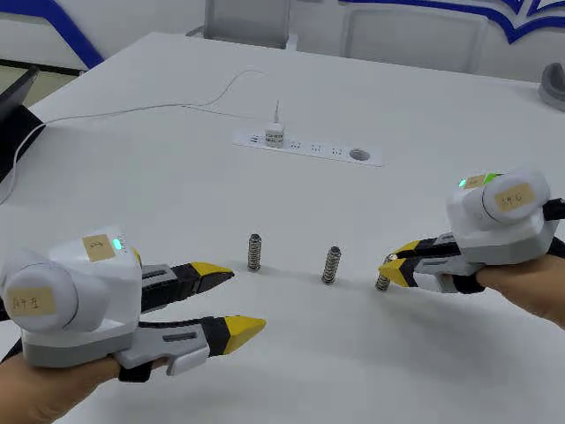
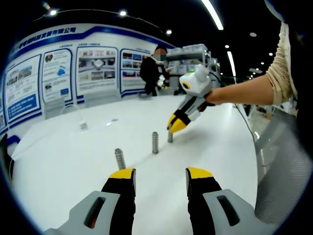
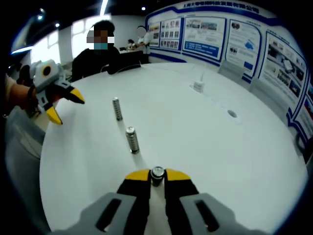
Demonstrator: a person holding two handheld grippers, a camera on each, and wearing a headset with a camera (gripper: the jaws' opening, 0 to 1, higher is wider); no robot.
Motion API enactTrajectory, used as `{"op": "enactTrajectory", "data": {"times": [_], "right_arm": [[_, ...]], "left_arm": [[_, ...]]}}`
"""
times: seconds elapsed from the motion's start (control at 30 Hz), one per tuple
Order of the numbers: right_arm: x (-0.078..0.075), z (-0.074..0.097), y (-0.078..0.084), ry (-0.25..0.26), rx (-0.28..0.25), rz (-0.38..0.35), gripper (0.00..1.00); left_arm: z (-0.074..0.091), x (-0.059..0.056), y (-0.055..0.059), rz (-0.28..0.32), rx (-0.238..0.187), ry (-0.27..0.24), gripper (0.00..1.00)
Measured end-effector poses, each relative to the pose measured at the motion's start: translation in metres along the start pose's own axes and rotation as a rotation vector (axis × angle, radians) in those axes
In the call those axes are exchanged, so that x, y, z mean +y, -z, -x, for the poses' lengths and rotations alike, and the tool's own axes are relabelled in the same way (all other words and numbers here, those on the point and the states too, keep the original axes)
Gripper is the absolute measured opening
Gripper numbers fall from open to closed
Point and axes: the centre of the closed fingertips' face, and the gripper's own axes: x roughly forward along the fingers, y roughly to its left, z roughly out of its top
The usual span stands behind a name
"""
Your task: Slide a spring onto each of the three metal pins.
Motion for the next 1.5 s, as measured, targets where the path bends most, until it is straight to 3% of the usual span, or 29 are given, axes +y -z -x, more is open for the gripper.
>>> {"op": "enactTrajectory", "data": {"times": [0.4, 0.87, 1.2, 1.5], "right_arm": [[0.003, 0.001, 0.002, 0.005, 0.033, 0.026, 0.12], [-0.002, -0.002, 0.003, 0.011, 0.03, 0.027, 0.15], [0.001, 0.001, -0.003, 0.011, -0.008, 0.024, 0.19], [0.0, 0.017, -0.007, 0.023, -0.055, 0.005, 0.22]], "left_arm": [[0.002, 0.003, 0.001, 0.003, -0.004, -0.012, 0.42], [0.003, 0.007, -0.001, 0.006, -0.013, -0.018, 0.42], [0.004, 0.009, -0.003, 0.002, -0.017, -0.024, 0.42], [0.004, 0.01, -0.005, -0.001, -0.02, -0.029, 0.43]]}}
